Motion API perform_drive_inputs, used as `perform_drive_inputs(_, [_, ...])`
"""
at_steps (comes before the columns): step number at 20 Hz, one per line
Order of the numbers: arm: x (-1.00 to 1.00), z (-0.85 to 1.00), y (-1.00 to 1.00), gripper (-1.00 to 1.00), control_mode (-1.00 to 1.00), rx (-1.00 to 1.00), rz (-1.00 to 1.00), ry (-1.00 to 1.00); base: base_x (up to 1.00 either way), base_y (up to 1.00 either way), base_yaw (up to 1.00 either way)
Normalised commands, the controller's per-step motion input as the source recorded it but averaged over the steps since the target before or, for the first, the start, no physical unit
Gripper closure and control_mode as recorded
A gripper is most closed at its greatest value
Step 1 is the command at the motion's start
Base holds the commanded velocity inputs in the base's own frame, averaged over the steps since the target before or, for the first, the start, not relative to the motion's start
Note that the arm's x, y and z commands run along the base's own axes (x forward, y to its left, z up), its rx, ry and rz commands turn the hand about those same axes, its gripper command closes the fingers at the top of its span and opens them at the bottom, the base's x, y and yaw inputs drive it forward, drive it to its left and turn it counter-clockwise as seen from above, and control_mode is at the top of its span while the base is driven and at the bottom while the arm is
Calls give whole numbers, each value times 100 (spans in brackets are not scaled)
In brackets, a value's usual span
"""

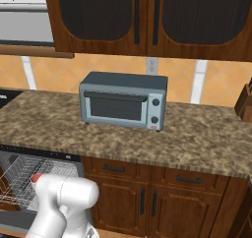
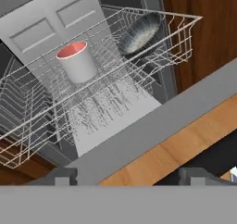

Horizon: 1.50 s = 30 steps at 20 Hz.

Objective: Pick up the cup and bowl from the counter, place them in the dishwasher, and close the dishwasher door.

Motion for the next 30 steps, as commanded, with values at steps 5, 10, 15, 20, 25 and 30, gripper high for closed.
perform_drive_inputs(5, [44, -75, 17, -100, -100, -7, 0, -27, 0, 0, 0])
perform_drive_inputs(10, [15, -58, 18, -100, -100, -5, -1, -22, 0, 0, 0])
perform_drive_inputs(15, [-46, -52, 15, -100, -100, 0, 3, -24, 0, 0, 0])
perform_drive_inputs(20, [-67, -36, 7, -100, -100, -1, 11, -19, 0, 0, 0])
perform_drive_inputs(25, [18, -58, -7, -100, -100, -5, 0, -2, 0, 0, 0])
perform_drive_inputs(30, [30, -46, -13, -100, -100, -3, 0, -2, 0, 0, 0])
